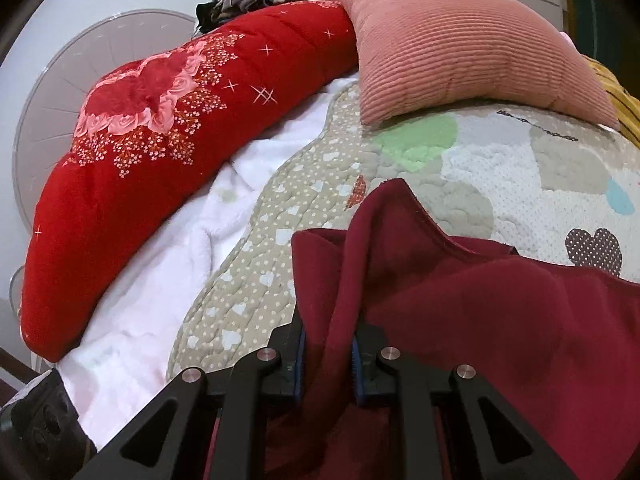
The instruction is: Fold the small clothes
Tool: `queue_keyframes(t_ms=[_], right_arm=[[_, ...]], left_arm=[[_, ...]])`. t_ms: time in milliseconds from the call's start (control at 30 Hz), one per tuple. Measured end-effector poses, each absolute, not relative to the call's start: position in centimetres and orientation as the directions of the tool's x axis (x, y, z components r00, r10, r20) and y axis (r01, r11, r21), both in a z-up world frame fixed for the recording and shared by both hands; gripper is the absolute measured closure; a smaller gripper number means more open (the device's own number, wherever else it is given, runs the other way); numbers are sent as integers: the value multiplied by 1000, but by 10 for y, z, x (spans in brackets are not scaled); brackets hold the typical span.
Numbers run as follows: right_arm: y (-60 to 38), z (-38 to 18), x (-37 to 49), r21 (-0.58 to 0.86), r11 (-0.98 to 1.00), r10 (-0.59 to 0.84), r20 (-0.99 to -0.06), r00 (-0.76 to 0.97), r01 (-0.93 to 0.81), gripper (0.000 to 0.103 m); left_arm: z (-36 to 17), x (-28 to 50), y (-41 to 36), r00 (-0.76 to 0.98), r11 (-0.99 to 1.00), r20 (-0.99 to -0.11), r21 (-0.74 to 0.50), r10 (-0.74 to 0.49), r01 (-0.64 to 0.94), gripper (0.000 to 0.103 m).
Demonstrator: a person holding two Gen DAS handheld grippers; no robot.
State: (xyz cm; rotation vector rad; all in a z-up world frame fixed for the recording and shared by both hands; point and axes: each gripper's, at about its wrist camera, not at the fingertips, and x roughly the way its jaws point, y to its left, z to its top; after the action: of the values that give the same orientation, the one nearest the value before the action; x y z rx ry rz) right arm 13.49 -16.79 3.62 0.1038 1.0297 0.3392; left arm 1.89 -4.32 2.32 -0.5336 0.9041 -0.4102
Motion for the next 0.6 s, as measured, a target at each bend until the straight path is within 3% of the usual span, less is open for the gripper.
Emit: queue_keyframes(t_ms=[67, 200, 267, 300, 333, 400, 500, 600], right_arm=[[-167, 36, 136, 240, 943, 323, -824, 465, -231, 87], [-163, 30, 147, 208, 947, 299, -850, 433, -246, 86], [-156, 25, 155, 173, 953, 266, -870, 416, -249, 78], [-151, 21, 158, 144, 957, 239, -883, 404, -251, 63], [-145, 18, 161, 112, 961, 209, -893, 398, -255, 56], [-132, 11, 166, 56, 960, 165, -904, 395, -274, 54], [-119, 2, 168, -27, 953, 105, -905, 413, -301, 54], [-128, 5, 159, 19, 959, 148, -885, 442, -284, 74]], left_arm=[[21, 24, -45, 542, 791, -628, -599, -558, 121, 43], [20, 26, -52, 536, 808, -643, -573, -547, 137, 53], [22, 27, -55, 538, 817, -648, -558, -540, 149, 58], [21, 28, -57, 537, 820, -651, -553, -536, 149, 59], [20, 28, -57, 532, 820, -655, -552, -537, 148, 59], [18, 30, -57, 528, 820, -657, -555, -537, 144, 60], [17, 31, -56, 526, 816, -655, -559, -542, 145, 65], [20, 29, -57, 526, 812, -648, -561, -551, 159, 72]])
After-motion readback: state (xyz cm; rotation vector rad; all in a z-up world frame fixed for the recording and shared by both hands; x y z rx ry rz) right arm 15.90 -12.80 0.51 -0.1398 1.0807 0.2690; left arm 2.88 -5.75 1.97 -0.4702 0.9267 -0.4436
